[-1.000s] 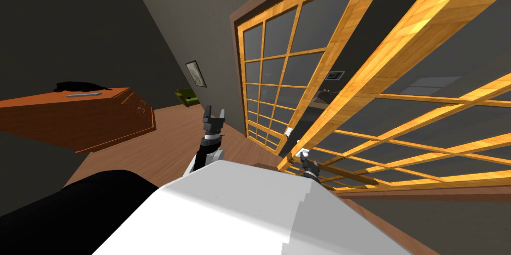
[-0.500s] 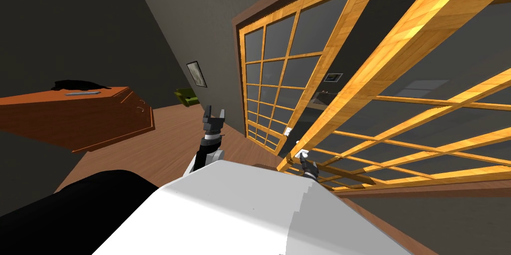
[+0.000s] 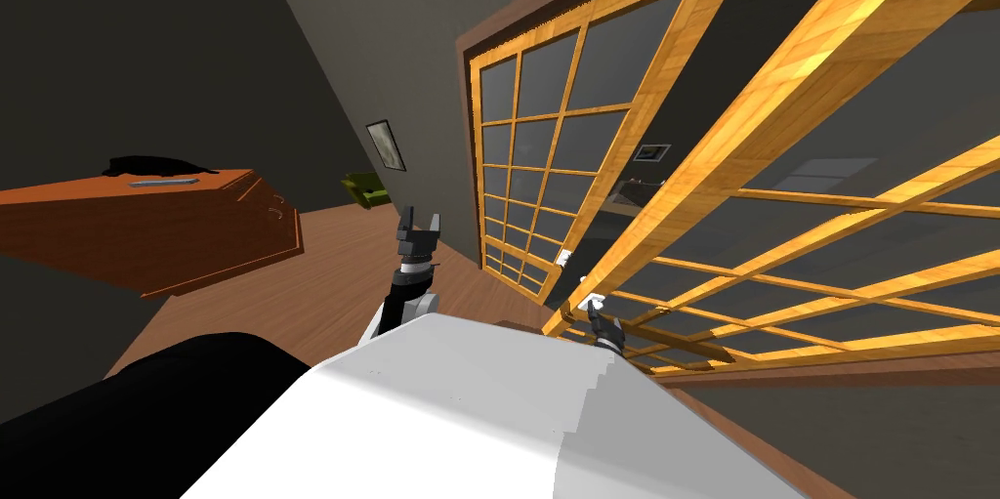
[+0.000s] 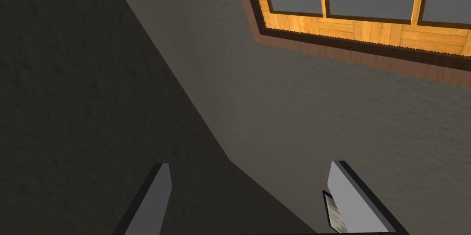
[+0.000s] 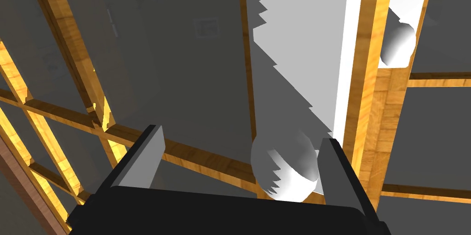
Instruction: Pull the door open
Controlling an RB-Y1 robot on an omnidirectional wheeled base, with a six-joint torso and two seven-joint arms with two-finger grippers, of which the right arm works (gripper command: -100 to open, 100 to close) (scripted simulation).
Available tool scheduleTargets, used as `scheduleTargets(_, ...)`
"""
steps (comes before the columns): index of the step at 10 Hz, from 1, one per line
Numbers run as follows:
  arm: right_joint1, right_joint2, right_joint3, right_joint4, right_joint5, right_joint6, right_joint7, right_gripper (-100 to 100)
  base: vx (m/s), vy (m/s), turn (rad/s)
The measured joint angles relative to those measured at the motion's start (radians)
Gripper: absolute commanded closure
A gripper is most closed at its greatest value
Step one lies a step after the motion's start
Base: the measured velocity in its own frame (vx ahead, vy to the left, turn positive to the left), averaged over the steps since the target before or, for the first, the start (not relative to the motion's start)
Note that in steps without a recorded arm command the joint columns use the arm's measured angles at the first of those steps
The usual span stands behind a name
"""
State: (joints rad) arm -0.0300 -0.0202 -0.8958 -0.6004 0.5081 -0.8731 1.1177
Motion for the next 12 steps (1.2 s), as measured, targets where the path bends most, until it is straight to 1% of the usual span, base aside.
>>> scheduleTargets(1, -0.001, 0.005, 0.013, -0.013, -0.003, 0.002, -0.023, 100, -0.037, 0.015, 0.068)
scheduleTargets(3, -0.009, 0.002, 0.033, -0.007, -0.02, -0.01, -0.069, 100, -0.033, -0.012, 0.036)
scheduleTargets(4, -0.013, -0.004, 0.04, 0.005, -0.03, -0.015, -0.093, 100, -0.027, -0.013, 0.036)
scheduleTargets(5, -0.009, -0.003, 0.05, -0.002, -0.038, -0.013, -0.119, 100, -0.036, -0.012, 0.049)
scheduleTargets(6, -0.015, -0.013, 0.057, 0.015, -0.049, -0.017, -0.144, 100, -0.018, -0.011, 0.023)
scheduleTargets(8, -0.009, -0.008, 0.07, 0.0, -0.058, -0.01, -0.181, 100, -0.029, -0.011, 0.038)
scheduleTargets(9, -0.009, -0.015, 0.08, 0.009, -0.07, -0.015, -0.206, 100, -0.028, -0.019, 0.021)
scheduleTargets(10, -0.002, -0.006, 0.089, -0.012, -0.073, -0.009, -0.228, 100, -0.027, -0.019, 0.044)
scheduleTargets(11, 0.0, -0.008, 0.099, -0.014, -0.081, -0.004, -0.255, 100, -0.03, -0.01, 0.06)
scheduleTargets(12, -0.003, -0.016, 0.109, -0.001, -0.094, -0.008, -0.282, 100, -0.033, -0.004, 0.02)
